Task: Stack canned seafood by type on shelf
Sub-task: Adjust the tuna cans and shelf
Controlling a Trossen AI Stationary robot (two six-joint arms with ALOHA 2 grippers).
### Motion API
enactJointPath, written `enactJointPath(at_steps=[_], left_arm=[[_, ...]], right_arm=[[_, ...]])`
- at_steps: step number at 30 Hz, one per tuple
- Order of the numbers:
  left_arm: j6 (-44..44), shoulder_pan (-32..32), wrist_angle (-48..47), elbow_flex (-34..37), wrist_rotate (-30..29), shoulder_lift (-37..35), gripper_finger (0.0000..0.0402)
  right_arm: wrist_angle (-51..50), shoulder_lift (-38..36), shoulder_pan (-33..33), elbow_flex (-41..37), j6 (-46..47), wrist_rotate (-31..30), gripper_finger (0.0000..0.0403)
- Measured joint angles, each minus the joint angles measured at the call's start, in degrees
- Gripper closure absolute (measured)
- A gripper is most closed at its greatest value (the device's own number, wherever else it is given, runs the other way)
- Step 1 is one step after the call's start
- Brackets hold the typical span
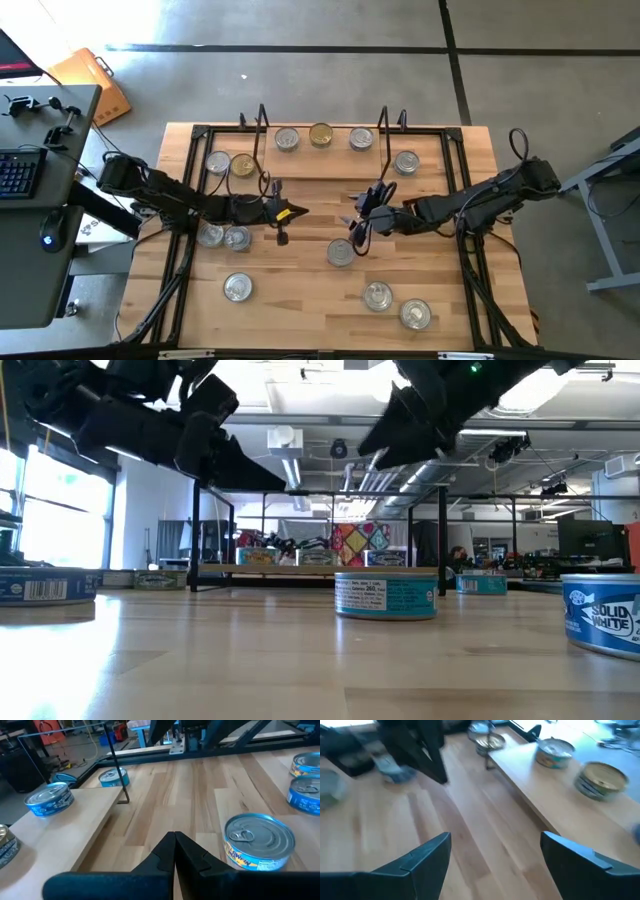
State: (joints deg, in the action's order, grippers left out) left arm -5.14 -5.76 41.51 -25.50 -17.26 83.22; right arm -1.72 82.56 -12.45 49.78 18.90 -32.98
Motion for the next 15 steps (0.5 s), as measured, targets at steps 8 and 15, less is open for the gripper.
enactJointPath(at_steps=[8, 15], left_arm=[[-1.3, 0.0, 2.2, 0.0, -0.1, 0.0, 0.0401], [-3.0, 0.1, 4.7, 0.0, -1.7, 0.0, 0.0401]], right_arm=[[-9.1, 0.3, 8.7, 11.4, -8.9, 5.3, 0.0105], [-18.9, 8.6, 21.6, 20.2, -18.7, 7.7, 0.0144]])
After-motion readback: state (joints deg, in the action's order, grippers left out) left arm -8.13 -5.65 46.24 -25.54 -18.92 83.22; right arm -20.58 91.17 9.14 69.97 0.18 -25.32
